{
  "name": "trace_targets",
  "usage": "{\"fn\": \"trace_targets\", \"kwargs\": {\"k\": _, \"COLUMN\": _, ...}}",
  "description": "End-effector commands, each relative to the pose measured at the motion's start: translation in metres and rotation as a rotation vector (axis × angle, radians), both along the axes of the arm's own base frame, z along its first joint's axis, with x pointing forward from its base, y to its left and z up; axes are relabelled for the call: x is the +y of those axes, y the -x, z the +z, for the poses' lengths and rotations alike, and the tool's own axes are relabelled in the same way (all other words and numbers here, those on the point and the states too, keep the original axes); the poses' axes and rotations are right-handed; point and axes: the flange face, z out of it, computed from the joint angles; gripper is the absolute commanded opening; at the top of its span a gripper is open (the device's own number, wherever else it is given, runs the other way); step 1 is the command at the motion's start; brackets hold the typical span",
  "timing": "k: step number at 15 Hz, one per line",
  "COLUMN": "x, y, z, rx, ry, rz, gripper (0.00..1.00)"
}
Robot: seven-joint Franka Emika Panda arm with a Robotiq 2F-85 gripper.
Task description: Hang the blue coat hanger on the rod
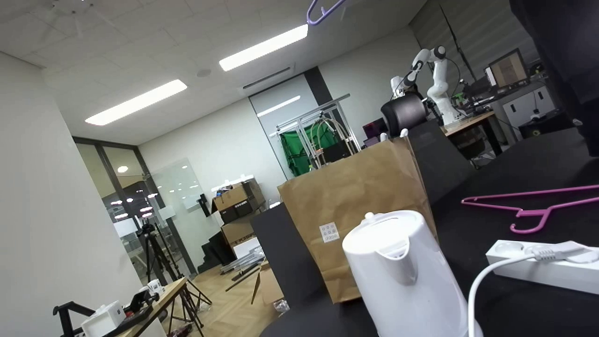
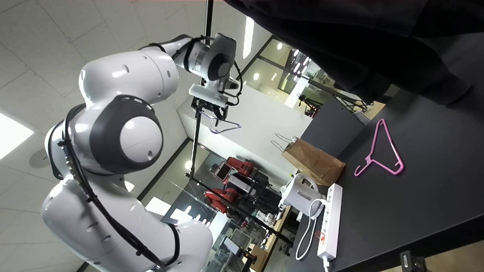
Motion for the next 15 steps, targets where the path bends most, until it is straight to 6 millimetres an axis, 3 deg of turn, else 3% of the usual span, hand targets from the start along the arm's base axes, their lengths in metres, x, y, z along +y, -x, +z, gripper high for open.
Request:
{"fn": "trace_targets", "kwargs": {"k": 1, "x": 0.019, "y": 0.021, "z": 0.043, "rx": 0.07, "ry": 0.103, "rz": 0.013, "gripper": 1.0}}
{"fn": "trace_targets", "kwargs": {"k": 8, "x": 0.061, "y": 0.059, "z": 0.101, "rx": 0.136, "ry": 0.111, "rz": 0.127, "gripper": 1.0}}
{"fn": "trace_targets", "kwargs": {"k": 11, "x": 0.074, "y": 0.072, "z": 0.123, "rx": 0.048, "ry": 0.252, "rz": 0.195, "gripper": 1.0}}
{"fn": "trace_targets", "kwargs": {"k": 15, "x": 0.074, "y": 0.08, "z": 0.143, "rx": 0.02, "ry": 0.424, "rz": 0.277, "gripper": 1.0}}
